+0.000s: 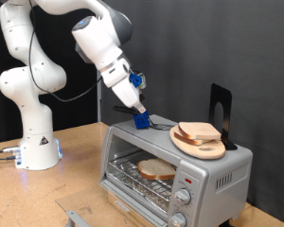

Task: Make a piece of toast with the oven

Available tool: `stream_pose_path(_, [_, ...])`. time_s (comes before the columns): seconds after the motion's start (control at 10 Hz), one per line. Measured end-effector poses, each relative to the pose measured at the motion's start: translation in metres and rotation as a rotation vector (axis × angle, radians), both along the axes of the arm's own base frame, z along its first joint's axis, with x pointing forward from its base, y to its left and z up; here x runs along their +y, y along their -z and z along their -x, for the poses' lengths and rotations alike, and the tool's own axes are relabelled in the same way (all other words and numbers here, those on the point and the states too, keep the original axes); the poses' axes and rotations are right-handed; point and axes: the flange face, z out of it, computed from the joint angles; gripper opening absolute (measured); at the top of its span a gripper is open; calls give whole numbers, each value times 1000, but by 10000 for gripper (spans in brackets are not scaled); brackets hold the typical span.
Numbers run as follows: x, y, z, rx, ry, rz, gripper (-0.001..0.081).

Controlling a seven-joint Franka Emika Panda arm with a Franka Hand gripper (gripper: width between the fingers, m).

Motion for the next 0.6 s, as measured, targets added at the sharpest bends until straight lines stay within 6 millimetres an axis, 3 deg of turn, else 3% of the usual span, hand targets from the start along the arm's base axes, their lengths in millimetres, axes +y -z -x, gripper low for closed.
stream_pose_path(0.4, [-71,-6,5,-8,-4,-90,800])
stream_pose_path(0.6, [-97,-8,12,4,-57,-71,800])
